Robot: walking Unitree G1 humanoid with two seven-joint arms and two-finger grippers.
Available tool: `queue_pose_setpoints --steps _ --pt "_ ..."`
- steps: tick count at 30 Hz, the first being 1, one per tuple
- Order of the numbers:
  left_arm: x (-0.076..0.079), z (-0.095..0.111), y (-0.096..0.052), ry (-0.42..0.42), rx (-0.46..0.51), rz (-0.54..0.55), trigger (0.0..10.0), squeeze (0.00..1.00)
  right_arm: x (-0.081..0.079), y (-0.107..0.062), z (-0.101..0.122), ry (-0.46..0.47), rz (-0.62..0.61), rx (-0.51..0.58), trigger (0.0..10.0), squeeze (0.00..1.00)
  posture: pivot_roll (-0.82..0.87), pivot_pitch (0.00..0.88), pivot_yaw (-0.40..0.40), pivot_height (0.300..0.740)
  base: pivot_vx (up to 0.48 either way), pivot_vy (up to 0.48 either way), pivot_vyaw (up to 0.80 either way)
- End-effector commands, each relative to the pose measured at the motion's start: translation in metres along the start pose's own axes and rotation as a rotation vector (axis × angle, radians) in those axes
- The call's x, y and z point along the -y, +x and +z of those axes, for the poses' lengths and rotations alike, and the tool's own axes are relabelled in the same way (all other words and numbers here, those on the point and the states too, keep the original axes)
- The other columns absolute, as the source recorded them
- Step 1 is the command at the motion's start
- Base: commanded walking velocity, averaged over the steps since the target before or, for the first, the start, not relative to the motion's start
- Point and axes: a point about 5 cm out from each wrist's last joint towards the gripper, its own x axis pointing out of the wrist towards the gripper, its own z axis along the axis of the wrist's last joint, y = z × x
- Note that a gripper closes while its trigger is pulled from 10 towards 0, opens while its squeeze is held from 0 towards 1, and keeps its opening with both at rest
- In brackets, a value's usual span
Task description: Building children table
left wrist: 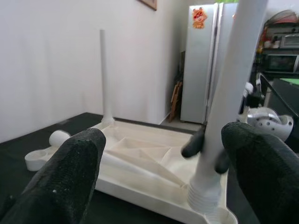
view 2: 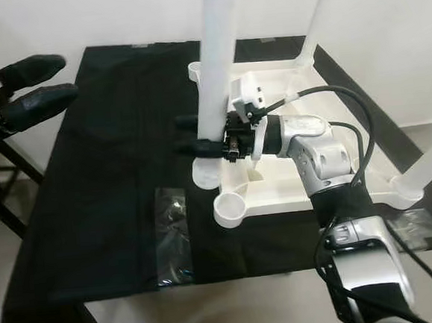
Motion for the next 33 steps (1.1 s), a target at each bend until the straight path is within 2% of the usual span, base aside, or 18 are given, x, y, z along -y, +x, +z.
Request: queue_pose_setpoints --steps 1,3,4,7,9,10,11,13,14,17,21,24,27,30,33 --pt "0.005 -0.003 -0.003 -0.008 0.003 0.032 10.0 1.0 0.006 -0.008 0.004 -0.025 -0.045 -0.005 1.5 0.0 0.05 0.254 -0.1 0.74 0.0 0.0 0.0" --pt "0.005 -0.003 -0.003 -0.008 0.003 0.032 10.0 1.0 0.006 -0.008 0.004 -0.025 -0.045 -0.005 1.5 0.0 0.05 0.254 -0.1 0.74 0.0 0.0 0.0" --pt "0.022 -0.025 0.0 -0.022 -0.054 0.03 10.0 0.0 0.002 -0.008 0.008 -0.011 0.033 0.0 10.0 0.0 0.05 0.295 -0.093 0.74 0.0 0.0 0.0" --pt "0.048 -0.056 0.005 -0.041 -0.14 0.011 10.0 0.0 -0.005 -0.01 0.015 0.028 0.163 0.025 10.0 0.0 0.05 0.32 -0.085 0.74 0.0 0.0 0.0" --pt "0.048 -0.056 0.005 -0.041 -0.14 0.011 10.0 0.0 -0.005 -0.01 0.015 0.028 0.163 0.025 10.0 0.0 0.05 0.32 -0.085 0.74 0.0 0.0 0.0" --pt "0.065 -0.073 0.012 -0.041 -0.164 0.018 10.0 0.0 -0.012 -0.017 0.016 0.07 0.274 0.02 10.0 0.0 0.05 0.351 -0.073 0.74 0.0 0.0 0.0" --pt "0.065 -0.073 0.012 -0.041 -0.164 0.018 10.0 0.0 -0.012 -0.017 0.016 0.07 0.274 0.02 10.0 0.0 0.05 0.351 -0.073 0.74 0.0 0.0 0.0" --pt "0.083 -0.085 0.016 -0.058 -0.182 0.032 10.0 0.0 -0.013 -0.023 0.012 0.076 0.317 -0.026 10.0 0.0 0.05 0.398 -0.063 0.74 0.0 0.0 0.0" --pt "0.097 -0.093 0.018 -0.07 -0.205 0.052 10.0 0.0 -0.012 -0.026 0.009 0.064 0.33 -0.088 10.0 0.0 0.05 0.421 -0.06 0.74 0.0 0.0 0.0" --pt "0.105 -0.099 0.018 -0.064 -0.224 0.079 10.0 0.0 -0.012 -0.025 0.013 0.057 0.351 -0.108 10.0 0.0 0.05 0.438 -0.053 0.74 0.0 0.0 0.0" --pt "0.107 -0.101 0.018 -0.065 -0.227 0.093 10.0 0.0 -0.012 -0.024 0.015 0.051 0.358 -0.112 10.0 0.0 0.05 0.438 -0.053 0.74 0.0 0.0 0.0" --pt "0.122 -0.096 0.026 -0.035 -0.2 0.14 10.0 0.0 -0.012 -0.01 0.032 -0.005 0.427 -0.13 10.0 0.0 0.06 0.465 -0.038 0.74 0.0 0.0 0.0" --pt "0.124 -0.094 0.029 -0.014 -0.198 0.158 10.0 0.0 -0.014 -0.005 0.036 -0.019 0.455 -0.128 10.0 0.0 0.06 0.461 -0.044 0.74 0.0 0.0 0.0" --pt "0.122 -0.091 0.032 0.026 -0.208 0.22 10.0 0.0 -0.019 0.006 0.041 -0.045 0.514 -0.12 10.0 0.0 0.07 0.462 -0.047 0.74 0.0 0.0 0.0" --pt "0.122 -0.087 0.03 0.031 -0.201 0.264 10.0 0.0 -0.021 0.012 0.035 -0.072 0.535 -0.116 10.0 0.0 0.07 0.46 -0.047 0.74 0.0 0.0 0.0"
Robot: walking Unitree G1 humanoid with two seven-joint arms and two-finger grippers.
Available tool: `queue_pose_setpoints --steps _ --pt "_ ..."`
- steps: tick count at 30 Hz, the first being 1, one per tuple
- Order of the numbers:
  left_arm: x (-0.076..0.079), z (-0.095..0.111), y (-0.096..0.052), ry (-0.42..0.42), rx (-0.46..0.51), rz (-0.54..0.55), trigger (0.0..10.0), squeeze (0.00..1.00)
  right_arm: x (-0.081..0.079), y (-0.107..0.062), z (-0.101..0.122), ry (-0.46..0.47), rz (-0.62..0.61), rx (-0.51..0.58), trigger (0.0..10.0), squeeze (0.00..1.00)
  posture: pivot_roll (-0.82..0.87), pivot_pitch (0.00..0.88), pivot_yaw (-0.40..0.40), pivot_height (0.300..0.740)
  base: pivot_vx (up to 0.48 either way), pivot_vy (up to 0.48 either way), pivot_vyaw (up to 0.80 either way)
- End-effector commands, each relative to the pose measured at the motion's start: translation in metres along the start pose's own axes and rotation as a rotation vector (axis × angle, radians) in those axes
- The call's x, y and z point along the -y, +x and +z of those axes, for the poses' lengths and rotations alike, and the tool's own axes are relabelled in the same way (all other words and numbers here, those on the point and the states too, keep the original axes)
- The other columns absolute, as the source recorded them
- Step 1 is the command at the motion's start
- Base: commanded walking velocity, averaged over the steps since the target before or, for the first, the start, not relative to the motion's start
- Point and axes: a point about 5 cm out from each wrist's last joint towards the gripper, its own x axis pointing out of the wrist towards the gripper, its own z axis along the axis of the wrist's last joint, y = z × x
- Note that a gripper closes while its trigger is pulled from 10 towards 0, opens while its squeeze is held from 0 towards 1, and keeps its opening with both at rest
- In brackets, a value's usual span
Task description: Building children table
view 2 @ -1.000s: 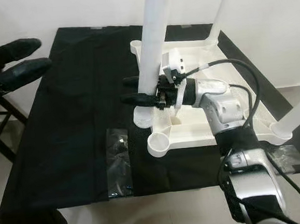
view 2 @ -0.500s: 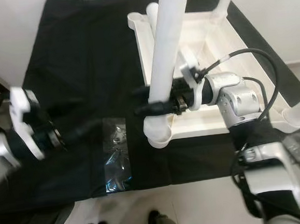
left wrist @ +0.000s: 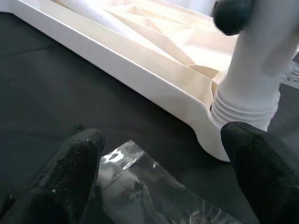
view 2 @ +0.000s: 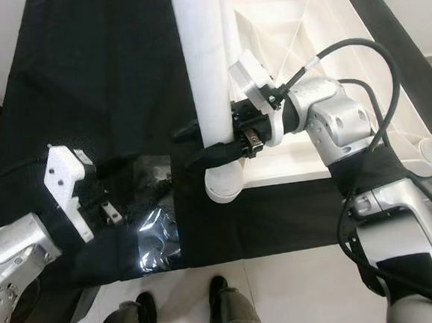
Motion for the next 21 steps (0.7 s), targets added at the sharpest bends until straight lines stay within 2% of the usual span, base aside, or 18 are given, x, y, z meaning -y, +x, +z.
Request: queue_pose_setpoints --steps 1,5,8,10,12,13,15,18,21 --pt "0.003 -0.001 -0.004 -0.001 -0.011 0.013 10.0 0.0 -0.001 0.009 -0.01 -0.003 0.037 -0.022 10.0 0.0 0.07 0.46 -0.047 0.74 0.0 0.0 0.0" --pt "0.001 0.002 -0.006 0.003 -0.012 0.041 10.0 0.0 -0.008 0.012 -0.019 -0.019 0.057 -0.024 10.0 0.0 0.08 0.473 -0.049 0.74 0.0 0.0 0.0" --pt "0.001 0.002 -0.006 0.004 -0.015 0.047 10.0 0.0 -0.01 0.012 -0.02 -0.02 0.067 -0.015 10.0 0.0 0.08 0.473 -0.049 0.74 0.0 0.0 0.0" --pt "0.003 0.002 -0.006 0.009 -0.023 0.053 10.0 0.0 -0.021 0.015 -0.021 -0.029 0.091 0.023 10.0 0.0 0.08 0.486 -0.061 0.74 0.0 0.0 0.0" --pt "0.003 0.002 -0.006 0.009 -0.023 0.053 10.0 0.0 -0.021 0.015 -0.021 -0.029 0.091 0.023 10.0 0.0 0.08 0.486 -0.061 0.74 0.0 0.0 0.0" --pt "0.003 0.002 -0.006 0.01 -0.028 0.058 10.0 0.0 -0.031 0.016 -0.026 -0.02 0.113 0.029 10.0 0.0 0.09 0.487 -0.061 0.74 0.0 0.0 0.0" --pt "0.003 0.002 -0.006 0.01 -0.028 0.058 10.0 0.0 -0.031 0.016 -0.026 -0.02 0.113 0.029 10.0 0.0 0.09 0.487 -0.061 0.74 0.0 0.0 0.0" --pt "0.002 0.003 -0.005 0.016 -0.035 0.056 10.0 0.0 -0.047 0.017 -0.035 0.004 0.16 0.002 10.0 0.0 0.08 0.485 -0.048 0.74 0.0 0.0 0.0" --pt "0.002 0.003 -0.004 0.017 -0.036 0.051 10.0 0.0 -0.047 0.018 -0.035 0.001 0.165 0.0 10.0 0.0 0.08 0.481 -0.05 0.74 0.0 0.0 0.0"
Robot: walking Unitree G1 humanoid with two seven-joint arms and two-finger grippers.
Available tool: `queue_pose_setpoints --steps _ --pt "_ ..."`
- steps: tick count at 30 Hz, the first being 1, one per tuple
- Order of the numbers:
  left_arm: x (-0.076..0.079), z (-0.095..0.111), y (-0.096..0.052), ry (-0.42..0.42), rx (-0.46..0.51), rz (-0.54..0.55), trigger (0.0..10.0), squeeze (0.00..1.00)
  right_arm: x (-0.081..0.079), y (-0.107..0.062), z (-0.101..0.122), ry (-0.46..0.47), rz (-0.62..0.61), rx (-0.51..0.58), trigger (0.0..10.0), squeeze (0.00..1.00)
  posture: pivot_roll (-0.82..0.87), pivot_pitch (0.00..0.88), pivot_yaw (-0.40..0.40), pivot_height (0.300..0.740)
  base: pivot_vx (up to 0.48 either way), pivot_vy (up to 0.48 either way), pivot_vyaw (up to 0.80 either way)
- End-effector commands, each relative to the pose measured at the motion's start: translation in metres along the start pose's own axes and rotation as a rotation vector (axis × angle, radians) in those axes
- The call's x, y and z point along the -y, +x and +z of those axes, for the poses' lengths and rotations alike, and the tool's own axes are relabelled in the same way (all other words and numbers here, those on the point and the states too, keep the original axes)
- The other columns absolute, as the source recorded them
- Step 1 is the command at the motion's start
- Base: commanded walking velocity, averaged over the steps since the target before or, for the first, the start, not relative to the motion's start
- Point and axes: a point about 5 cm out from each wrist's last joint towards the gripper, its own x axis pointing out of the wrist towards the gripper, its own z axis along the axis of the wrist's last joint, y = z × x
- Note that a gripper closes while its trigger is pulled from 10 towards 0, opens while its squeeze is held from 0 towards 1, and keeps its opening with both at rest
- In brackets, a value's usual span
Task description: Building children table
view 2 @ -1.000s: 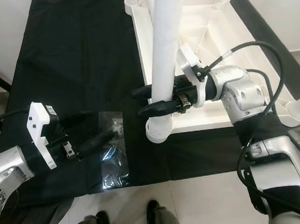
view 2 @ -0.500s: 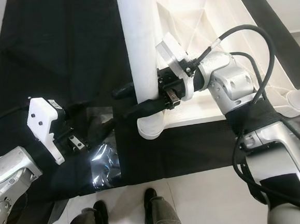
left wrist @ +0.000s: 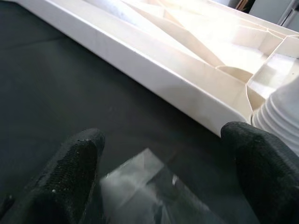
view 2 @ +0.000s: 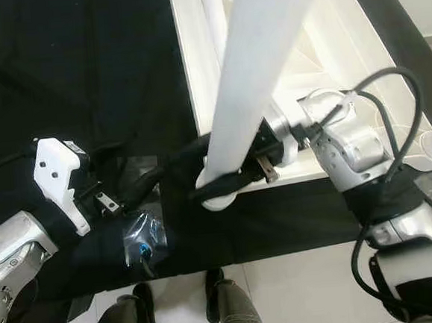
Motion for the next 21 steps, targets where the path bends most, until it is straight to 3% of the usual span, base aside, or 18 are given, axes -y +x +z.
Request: queue_pose_setpoints --steps 1,10,17,21 --pt "0.002 -0.004 -0.002 0.005 -0.031 -0.014 10.0 0.0 -0.013 0.009 -0.031 0.152 0.064 -0.038 10.0 0.0 0.08 0.481 -0.05 0.74 0.0 0.0 0.0" --pt "-0.003 -0.002 -0.004 0.016 -0.033 0.017 10.0 0.0 -0.011 0.008 -0.039 0.163 0.061 -0.069 10.0 0.0 0.09 0.478 -0.051 0.74 0.0 0.0 0.0" --pt "-0.005 0.0 -0.005 0.027 -0.029 0.037 10.0 0.0 -0.007 0.006 -0.053 0.115 0.037 -0.168 10.0 0.0 0.09 0.48 -0.064 0.74 0.0 0.0 0.0" --pt "-0.009 0.001 -0.006 0.035 -0.028 0.067 10.0 0.0 -0.002 0.006 -0.06 0.112 -0.063 -0.189 10.0 0.0 0.08 0.483 -0.075 0.74 0.0 0.0 0.0"
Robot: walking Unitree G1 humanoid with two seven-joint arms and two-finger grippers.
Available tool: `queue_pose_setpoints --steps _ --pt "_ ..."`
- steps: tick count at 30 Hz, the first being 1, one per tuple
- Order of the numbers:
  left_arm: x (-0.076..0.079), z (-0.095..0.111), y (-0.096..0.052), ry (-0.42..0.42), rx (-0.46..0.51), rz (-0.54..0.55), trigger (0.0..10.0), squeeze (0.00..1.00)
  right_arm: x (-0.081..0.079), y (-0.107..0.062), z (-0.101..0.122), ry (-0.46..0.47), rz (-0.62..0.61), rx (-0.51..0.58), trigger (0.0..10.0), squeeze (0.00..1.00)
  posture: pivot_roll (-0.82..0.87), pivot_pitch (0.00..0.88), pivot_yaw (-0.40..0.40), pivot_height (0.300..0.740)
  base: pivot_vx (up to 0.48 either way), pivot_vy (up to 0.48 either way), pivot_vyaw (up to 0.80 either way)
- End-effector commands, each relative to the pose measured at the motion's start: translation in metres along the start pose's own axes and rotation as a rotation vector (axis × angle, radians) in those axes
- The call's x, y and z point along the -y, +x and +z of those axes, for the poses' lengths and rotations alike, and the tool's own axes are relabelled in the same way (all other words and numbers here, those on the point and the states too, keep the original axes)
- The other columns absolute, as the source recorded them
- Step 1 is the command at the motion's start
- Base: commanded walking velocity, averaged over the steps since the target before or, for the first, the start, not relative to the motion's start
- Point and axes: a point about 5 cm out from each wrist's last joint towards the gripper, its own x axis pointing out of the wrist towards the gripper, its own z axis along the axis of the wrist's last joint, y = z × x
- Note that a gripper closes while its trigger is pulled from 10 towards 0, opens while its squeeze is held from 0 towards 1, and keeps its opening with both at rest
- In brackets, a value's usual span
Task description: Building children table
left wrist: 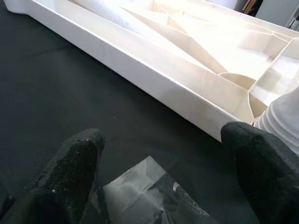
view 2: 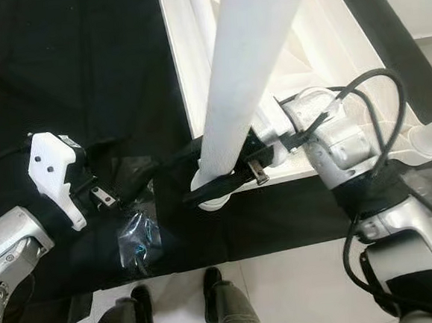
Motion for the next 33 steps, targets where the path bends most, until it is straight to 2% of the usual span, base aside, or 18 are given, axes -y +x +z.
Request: queue_pose_setpoints --steps 1,2,3,4,6,7,8,9,10,11,12,13,15,17,21,24,25,33 --pt "-0.002 -0.001 -0.005 0.026 -0.021 0.023 10.0 0.0 -0.018 0.003 -0.05 0.212 -0.092 -0.165 10.0 0.0 0.08 0.484 -0.081 0.74 0.0 0.0 0.0" --pt "-0.002 -0.001 -0.005 0.026 -0.021 0.023 10.0 0.0 -0.018 0.003 -0.05 0.212 -0.092 -0.165 10.0 0.0 0.08 0.484 -0.081 0.74 0.0 0.0 0.0" --pt "-0.006 -0.001 -0.006 0.039 -0.021 0.054 10.0 0.0 -0.021 0.005 -0.055 0.303 -0.27 -0.191 10.0 0.0 0.07 0.483 -0.097 0.74 0.0 0.0 0.0" --pt "-0.006 -0.001 -0.006 0.039 -0.021 0.054 10.0 0.0 -0.021 0.005 -0.055 0.303 -0.27 -0.191 10.0 0.0 0.07 0.483 -0.097 0.74 0.0 0.0 0.0" --pt "-0.011 0.0 -0.008 0.045 -0.018 0.081 10.0 0.0 -0.032 0.01 -0.062 0.362 -0.405 -0.259 10.0 0.0 0.06 0.482 -0.104 0.74 0.0 0.0 0.0" --pt "-0.011 0.0 -0.008 0.045 -0.018 0.081 10.0 0.0 -0.032 0.01 -0.062 0.362 -0.405 -0.259 10.0 0.0 0.06 0.482 -0.104 0.74 0.0 0.0 0.0" --pt "-0.013 0.001 -0.008 0.049 -0.016 0.092 10.0 0.0 -0.038 0.014 -0.07 0.434 -0.521 -0.313 10.0 0.0 0.05 0.476 -0.112 0.74 0.0 0.0 0.0" --pt "-0.015 0.001 -0.009 0.055 -0.015 0.102 10.0 0.0 -0.043 0.016 -0.084 0.517 -0.811 -0.393 10.0 0.0 0.05 0.476 -0.111 0.74 0.0 0.0 0.0" --pt "-0.018 0.002 -0.009 0.055 -0.009 0.111 10.0 0.0 -0.054 0.025 -0.091 0.582 -1.012 -0.43 10.0 0.0 0.05 0.468 -0.108 0.74 0.0 0.0 0.0" --pt "-0.018 0.002 -0.009 0.055 -0.009 0.111 10.0 0.0 -0.054 0.025 -0.091 0.582 -1.012 -0.43 10.0 0.0 0.05 0.468 -0.108 0.74 0.0 0.0 0.0" --pt "-0.019 0.003 -0.009 0.054 -0.005 0.117 10.0 0.0 -0.062 0.028 -0.095 0.625 -1.146 -0.456 10.0 0.0 0.05 0.467 -0.098 0.74 0.0 0.0 0.0" --pt "-0.021 0.004 -0.008 0.054 0.0 0.117 10.0 0.0 -0.064 0.043 -0.096 0.638 -1.244 -0.42 10.0 0.0 0.06 0.458 -0.079 0.74 0.0 0.0 0.0" --pt "-0.022 0.005 -0.006 0.061 0.004 0.115 10.0 0.0 -0.059 0.06 -0.094 0.624 -1.311 -0.362 10.0 0.0 0.07 0.447 -0.066 0.74 0.0 0.0 0.0" --pt "-0.023 0.006 -0.006 0.067 0.006 0.112 10.0 0.0 -0.054 0.064 -0.092 0.598 -1.336 -0.342 10.0 0.0 0.07 0.442 -0.063 0.74 0.0 0.0 0.0" --pt "-0.031 0.011 -0.007 0.085 0.015 0.125 10.0 0.0 -0.041 0.061 -0.094 0.538 -1.391 -0.358 10.0 0.0 0.08 0.42 -0.046 0.74 0.0 0.0 0.0" --pt "-0.035 0.014 -0.007 0.091 0.024 0.138 10.0 0.0 -0.037 0.058 -0.097 0.518 -1.403 -0.371 10.0 0.0 0.09 0.412 -0.049 0.74 0.0 0.0 0.0" --pt "-0.042 0.018 -0.008 0.105 0.039 0.16 10.0 0.0 -0.031 0.053 -0.096 0.472 -1.417 -0.4 10.0 0.0 0.08 0.399 -0.042 0.74 0.0 0.0 0.0" --pt "-0.047 0.023 -0.006 0.113 0.061 0.175 10.0 0.0 -0.023 0.053 -0.088 0.463 -1.489 -0.416 10.0 0.0 0.09 0.382 -0.044 0.74 0.0 0.0 0.0"
